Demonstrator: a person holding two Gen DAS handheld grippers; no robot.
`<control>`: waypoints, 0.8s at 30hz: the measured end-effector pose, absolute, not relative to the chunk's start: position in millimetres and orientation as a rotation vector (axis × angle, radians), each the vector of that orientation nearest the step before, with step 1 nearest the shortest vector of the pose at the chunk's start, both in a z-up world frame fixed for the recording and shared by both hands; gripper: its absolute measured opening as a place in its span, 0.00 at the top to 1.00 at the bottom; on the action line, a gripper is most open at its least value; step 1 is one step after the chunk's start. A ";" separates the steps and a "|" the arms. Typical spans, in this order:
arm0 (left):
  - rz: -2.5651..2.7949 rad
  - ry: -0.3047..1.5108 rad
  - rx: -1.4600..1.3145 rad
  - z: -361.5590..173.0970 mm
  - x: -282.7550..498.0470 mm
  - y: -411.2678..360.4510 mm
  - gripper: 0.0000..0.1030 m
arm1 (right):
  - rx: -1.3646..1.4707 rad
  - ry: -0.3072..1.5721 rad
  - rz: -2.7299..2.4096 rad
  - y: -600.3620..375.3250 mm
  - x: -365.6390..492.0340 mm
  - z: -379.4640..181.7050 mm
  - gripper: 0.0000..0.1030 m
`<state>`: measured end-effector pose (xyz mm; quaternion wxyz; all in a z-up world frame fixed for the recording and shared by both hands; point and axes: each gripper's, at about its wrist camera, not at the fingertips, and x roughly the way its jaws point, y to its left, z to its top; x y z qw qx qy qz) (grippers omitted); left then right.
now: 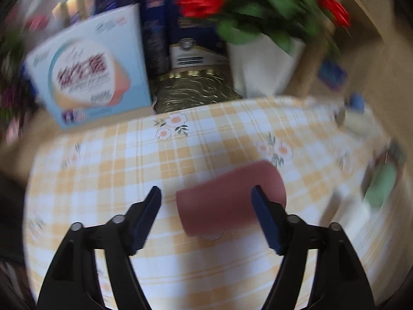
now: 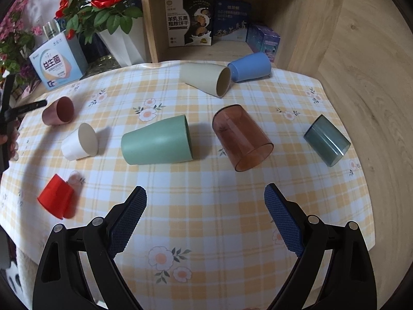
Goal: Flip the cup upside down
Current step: 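Close the left gripper around the pink cup's body and lift it, then carry the pink cup with the left gripper toward the right gripper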
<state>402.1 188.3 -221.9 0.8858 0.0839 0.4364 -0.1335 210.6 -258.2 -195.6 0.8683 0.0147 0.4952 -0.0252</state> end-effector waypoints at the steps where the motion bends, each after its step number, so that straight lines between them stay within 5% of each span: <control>1: -0.292 0.910 0.233 -223.9 399.9 183.1 0.29 | 0.033 1.038 -0.055 -259.1 211.7 -196.3 0.13; 8: -0.393 0.952 0.548 -249.9 397.7 143.6 0.28 | 0.044 1.065 -0.051 -256.3 219.7 -204.3 0.13; 24: -0.277 1.083 0.354 -270.8 471.6 153.7 0.28 | 0.062 1.113 -0.066 -264.3 230.2 -223.0 0.13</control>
